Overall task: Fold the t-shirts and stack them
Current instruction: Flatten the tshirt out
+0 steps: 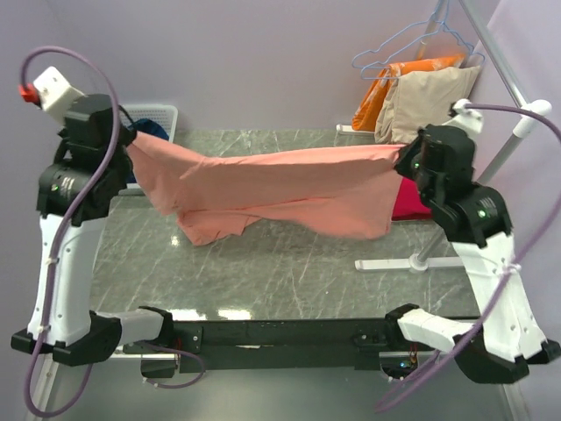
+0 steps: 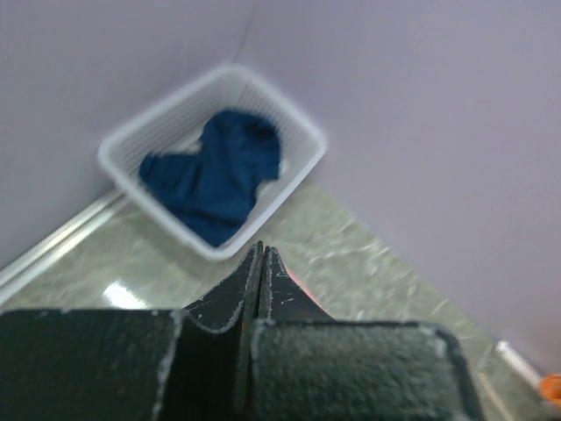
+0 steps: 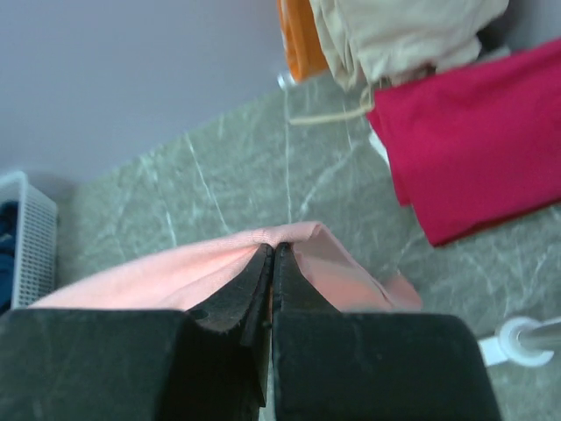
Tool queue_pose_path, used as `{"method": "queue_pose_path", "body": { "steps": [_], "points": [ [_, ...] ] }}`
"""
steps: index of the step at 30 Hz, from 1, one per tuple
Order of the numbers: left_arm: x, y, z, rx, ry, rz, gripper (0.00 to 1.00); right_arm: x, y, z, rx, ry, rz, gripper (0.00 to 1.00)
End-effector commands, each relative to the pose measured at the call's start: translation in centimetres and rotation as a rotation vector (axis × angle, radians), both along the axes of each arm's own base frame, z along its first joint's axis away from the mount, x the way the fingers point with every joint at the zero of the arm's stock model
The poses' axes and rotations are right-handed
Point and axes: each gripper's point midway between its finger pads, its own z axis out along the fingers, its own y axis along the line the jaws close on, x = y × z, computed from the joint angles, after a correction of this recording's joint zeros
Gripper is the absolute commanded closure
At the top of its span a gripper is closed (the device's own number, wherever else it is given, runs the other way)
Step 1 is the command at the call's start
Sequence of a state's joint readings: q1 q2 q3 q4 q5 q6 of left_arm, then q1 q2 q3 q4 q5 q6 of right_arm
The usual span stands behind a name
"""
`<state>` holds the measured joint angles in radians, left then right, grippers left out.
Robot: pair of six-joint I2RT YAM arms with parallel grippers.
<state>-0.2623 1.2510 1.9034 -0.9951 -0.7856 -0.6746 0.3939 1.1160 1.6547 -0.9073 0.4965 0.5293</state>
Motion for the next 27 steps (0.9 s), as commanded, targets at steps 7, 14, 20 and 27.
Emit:
{"method": "queue_pose_path", "body": {
  "steps": [7,14,20,27],
  "points": [
    [-9.3,1.4,16.0,0.027,-0.556,-0.115,0.99,-6.5,-2.4,9.4,0.035,-0.336,0.063,1.00],
    [-17.4,3.7,19.0,0.014,-0.720,-0.098,0.99,-11.9,-2.5,11.2,0.116,-0.440,0.162,1.00],
    [-10.4,-2.6,12.7,-0.009,-0.497,-0.368,0.99,-8.6,-0.4,5.5,0.128,-0.287,0.186,1.00],
    [-4.2,-13.0,0.7,-0.152,-0.101,-0.803,0.99,-5.4,1.0,1.3,0.112,-0.192,0.183,1.00]
  ]
}}
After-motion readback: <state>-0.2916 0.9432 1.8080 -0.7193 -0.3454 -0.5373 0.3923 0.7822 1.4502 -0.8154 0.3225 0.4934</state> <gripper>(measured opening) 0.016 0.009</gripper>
